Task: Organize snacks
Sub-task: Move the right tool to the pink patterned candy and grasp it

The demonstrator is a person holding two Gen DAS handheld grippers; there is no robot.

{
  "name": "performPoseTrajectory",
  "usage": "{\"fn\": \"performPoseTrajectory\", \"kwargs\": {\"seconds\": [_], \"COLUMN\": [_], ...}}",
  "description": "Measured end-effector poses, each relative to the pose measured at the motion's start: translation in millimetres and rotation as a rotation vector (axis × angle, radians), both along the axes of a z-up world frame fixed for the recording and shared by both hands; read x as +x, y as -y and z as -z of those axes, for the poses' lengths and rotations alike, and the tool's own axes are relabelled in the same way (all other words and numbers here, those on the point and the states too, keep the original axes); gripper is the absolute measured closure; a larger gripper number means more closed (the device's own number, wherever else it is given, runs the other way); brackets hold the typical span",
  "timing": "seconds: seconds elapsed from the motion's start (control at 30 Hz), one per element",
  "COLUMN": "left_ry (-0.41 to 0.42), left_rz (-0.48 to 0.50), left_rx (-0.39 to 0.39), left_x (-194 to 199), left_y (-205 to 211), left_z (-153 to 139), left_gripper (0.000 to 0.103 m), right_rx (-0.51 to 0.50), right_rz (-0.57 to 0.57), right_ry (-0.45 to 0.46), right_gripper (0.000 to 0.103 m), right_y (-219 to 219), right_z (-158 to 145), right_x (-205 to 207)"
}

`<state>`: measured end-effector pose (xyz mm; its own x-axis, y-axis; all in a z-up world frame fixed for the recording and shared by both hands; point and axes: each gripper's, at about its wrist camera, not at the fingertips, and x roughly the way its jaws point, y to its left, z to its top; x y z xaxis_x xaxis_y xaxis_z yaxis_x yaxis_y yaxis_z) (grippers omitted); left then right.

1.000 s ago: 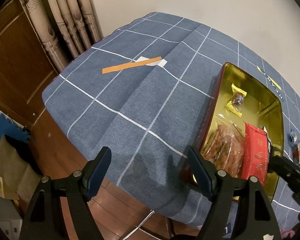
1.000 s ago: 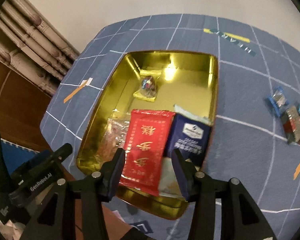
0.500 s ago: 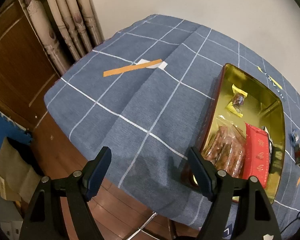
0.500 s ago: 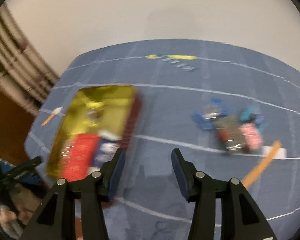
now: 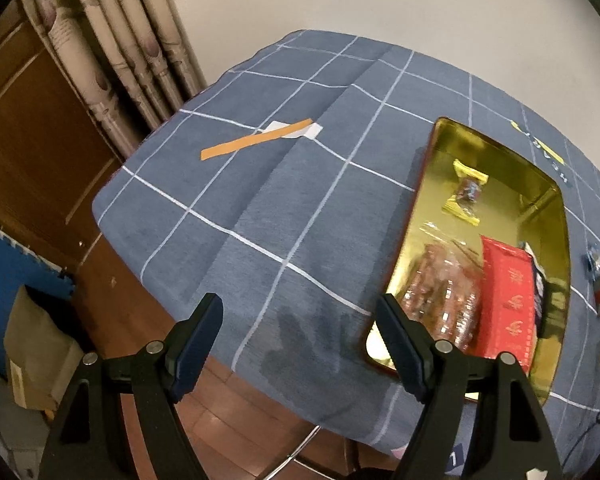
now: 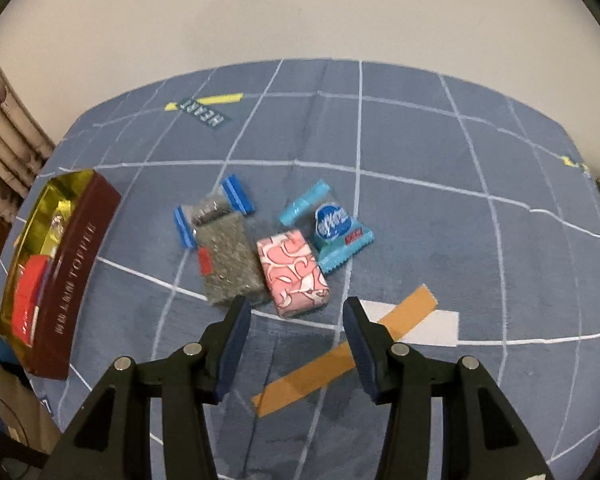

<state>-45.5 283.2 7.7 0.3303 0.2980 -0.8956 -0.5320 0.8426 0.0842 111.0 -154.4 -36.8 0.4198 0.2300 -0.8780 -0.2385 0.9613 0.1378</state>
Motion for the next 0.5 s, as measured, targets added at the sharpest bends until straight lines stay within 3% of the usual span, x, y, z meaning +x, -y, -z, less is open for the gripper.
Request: {"fn": "performPoseTrajectory", "kwargs": {"seconds": [0.23,0.37,0.5], "left_ry": [-0.001,-0.003,-0.003], "left_rz": [0.046,0.100,0.166], "left_rx": [0.019,0.048,0.041], "left_x": [11,25,41], "left_y": [24,46,75], "left_z": [-15,-24,-30], "left_gripper": [0.027,0.027,0.027], "right_rx": [-0.021,0.022,0.059], "right_rz": [-0.061,-0.089,-0.091], "right_ry": [0.039,0.043,0.055], "right_gripper": [0.065,0.071,0.071], "right_y": [-8,-10,-10], "right_z": [11,17,19], "right_x": [6,9,11]}}
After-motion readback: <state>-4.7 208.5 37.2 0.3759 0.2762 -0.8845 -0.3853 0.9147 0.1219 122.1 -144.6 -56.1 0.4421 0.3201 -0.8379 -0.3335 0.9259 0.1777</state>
